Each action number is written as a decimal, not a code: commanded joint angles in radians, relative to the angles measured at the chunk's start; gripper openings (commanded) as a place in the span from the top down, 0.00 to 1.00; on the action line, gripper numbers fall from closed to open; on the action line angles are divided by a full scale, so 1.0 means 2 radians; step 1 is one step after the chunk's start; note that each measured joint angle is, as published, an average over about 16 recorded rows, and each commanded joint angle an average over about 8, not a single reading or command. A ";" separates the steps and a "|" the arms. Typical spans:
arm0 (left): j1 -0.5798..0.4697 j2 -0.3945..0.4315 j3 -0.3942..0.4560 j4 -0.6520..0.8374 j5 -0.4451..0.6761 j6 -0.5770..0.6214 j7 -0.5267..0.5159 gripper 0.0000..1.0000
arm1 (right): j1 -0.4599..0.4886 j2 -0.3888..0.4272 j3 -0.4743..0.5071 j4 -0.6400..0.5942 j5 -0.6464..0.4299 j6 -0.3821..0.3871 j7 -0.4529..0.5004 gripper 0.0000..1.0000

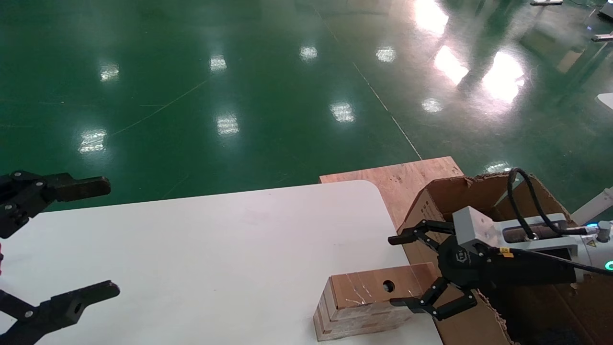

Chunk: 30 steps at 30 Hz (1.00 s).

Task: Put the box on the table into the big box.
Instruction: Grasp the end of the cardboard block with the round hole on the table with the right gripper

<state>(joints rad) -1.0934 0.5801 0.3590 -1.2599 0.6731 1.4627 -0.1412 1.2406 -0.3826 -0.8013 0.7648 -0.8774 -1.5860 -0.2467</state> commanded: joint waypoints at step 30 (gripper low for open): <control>0.000 0.000 0.000 0.000 0.000 0.000 0.000 1.00 | 0.054 -0.024 -0.077 -0.026 -0.006 -0.003 -0.021 1.00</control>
<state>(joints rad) -1.0932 0.5800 0.3591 -1.2596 0.6729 1.4624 -0.1411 1.3483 -0.4315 -0.9549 0.7122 -0.8890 -1.5909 -0.2894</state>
